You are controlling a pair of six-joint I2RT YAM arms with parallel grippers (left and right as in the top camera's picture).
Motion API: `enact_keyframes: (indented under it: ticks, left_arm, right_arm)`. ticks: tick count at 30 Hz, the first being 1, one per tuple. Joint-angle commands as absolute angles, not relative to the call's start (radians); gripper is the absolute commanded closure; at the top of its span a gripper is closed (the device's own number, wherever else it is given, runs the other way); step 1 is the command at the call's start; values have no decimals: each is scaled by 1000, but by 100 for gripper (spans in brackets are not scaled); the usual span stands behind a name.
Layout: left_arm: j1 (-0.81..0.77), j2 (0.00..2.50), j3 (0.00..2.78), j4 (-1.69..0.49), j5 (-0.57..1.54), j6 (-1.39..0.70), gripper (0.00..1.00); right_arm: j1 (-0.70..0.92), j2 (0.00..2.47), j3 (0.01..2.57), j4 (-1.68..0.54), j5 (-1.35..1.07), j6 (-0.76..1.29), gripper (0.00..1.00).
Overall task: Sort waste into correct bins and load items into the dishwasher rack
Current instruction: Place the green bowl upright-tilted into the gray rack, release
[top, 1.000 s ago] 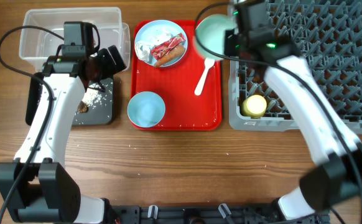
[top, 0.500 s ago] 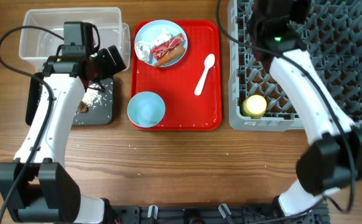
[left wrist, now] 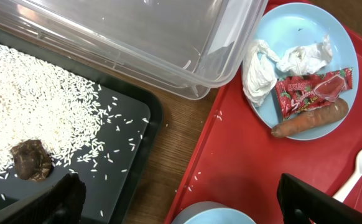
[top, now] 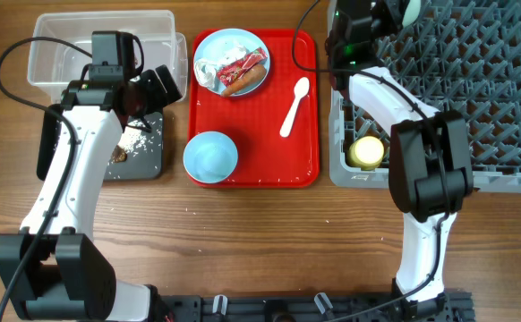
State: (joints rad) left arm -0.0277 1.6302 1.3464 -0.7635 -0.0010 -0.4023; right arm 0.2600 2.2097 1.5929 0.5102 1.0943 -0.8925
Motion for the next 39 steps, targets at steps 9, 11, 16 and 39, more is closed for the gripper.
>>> enact_keyframes:
  ticks: [9, 11, 16, 39]
  left_arm:
    - [-27, 1618, 1349, -764, 3, -401, 0]
    - [-27, 1618, 1349, -764, 3, -401, 0]
    - [-27, 1618, 1349, -764, 3, -401, 0]
    - [-27, 1618, 1349, -764, 3, -401, 0]
  right_arm:
    - [264, 2285, 1598, 540, 975, -912, 96]
    - [247, 2301, 1597, 567, 985, -909, 96]
    - [240, 2304, 1598, 600, 991, -888, 96]
    - [321, 2304, 1598, 447, 1032, -775, 0]
